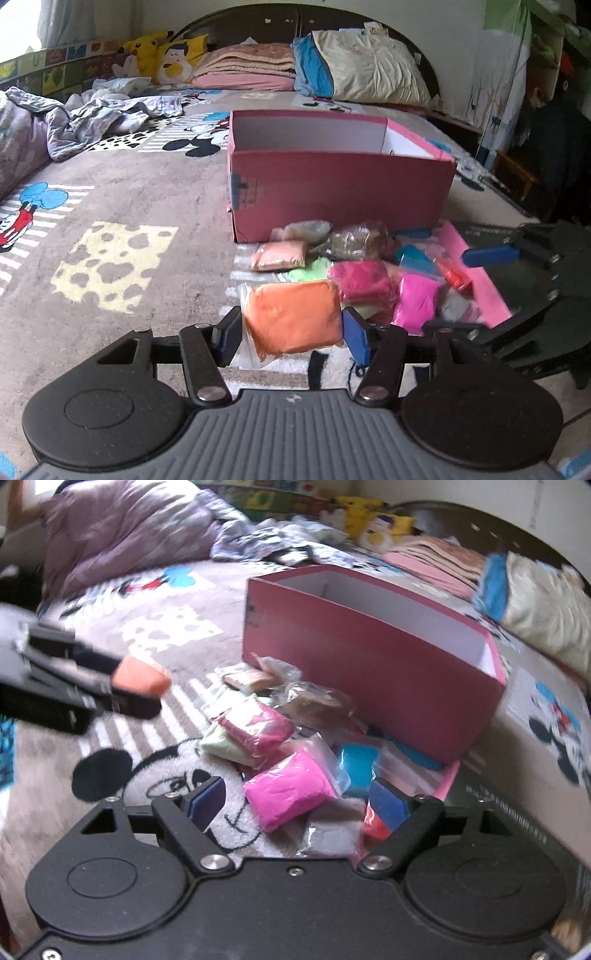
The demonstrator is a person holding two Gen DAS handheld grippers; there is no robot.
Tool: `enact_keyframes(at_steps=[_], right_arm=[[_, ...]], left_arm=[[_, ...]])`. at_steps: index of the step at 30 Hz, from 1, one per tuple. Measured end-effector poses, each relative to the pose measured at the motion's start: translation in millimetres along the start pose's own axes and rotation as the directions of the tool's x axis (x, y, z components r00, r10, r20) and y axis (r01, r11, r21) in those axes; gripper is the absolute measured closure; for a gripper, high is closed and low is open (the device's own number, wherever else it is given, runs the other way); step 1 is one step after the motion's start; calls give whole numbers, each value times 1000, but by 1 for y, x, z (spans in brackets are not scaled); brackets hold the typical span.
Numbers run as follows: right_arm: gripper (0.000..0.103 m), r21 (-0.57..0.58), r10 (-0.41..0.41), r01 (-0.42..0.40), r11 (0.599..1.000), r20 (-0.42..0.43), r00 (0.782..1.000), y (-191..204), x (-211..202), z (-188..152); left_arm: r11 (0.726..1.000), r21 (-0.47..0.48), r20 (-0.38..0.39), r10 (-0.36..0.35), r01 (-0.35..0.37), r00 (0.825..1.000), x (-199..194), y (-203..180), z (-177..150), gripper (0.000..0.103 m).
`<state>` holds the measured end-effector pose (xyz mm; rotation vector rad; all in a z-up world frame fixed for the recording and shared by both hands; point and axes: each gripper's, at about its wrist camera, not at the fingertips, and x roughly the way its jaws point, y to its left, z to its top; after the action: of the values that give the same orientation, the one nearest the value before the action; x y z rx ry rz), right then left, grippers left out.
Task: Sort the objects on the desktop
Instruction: 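Grasp the orange clay bag with the left tool while the right tool grasps the pink bag, then carry the orange bag into the pink shoebox and open the left tool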
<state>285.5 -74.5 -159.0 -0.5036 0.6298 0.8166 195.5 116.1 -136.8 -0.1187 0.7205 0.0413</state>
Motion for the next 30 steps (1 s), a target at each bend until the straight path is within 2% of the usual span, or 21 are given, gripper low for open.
enact_keyframes(at_steps=[5,10,12,14,17,20,30], right_arm=[[17,-151,28,-32,988,-28,999,7,9,7],[22,-204,54,-67,977,-67,996,8,25,12],[25,-185,71,-86,979,-87,994,6,34,14],[32,-153,82,-101,983,-124,989,4,42,14],[34,-61,96,-106,993,-147,985,3,41,13],[37,36,161,-158,987,-137,977,4,31,10],[40,112,97,-90,990,-57,994,16,-8,-6]], left_arm=[[999,-29,19,-40,40,999,-11,3,12,47],[997,-39,36,-61,62,998,-17,1,23,47],[997,-37,39,-64,66,997,-18,0,25,47],[997,-39,42,-69,71,997,-19,0,26,47],[996,-41,45,-78,80,996,-20,-1,28,47],[995,-43,47,-88,90,995,-20,-2,30,47],[992,-48,67,-112,116,991,-24,-5,40,47]])
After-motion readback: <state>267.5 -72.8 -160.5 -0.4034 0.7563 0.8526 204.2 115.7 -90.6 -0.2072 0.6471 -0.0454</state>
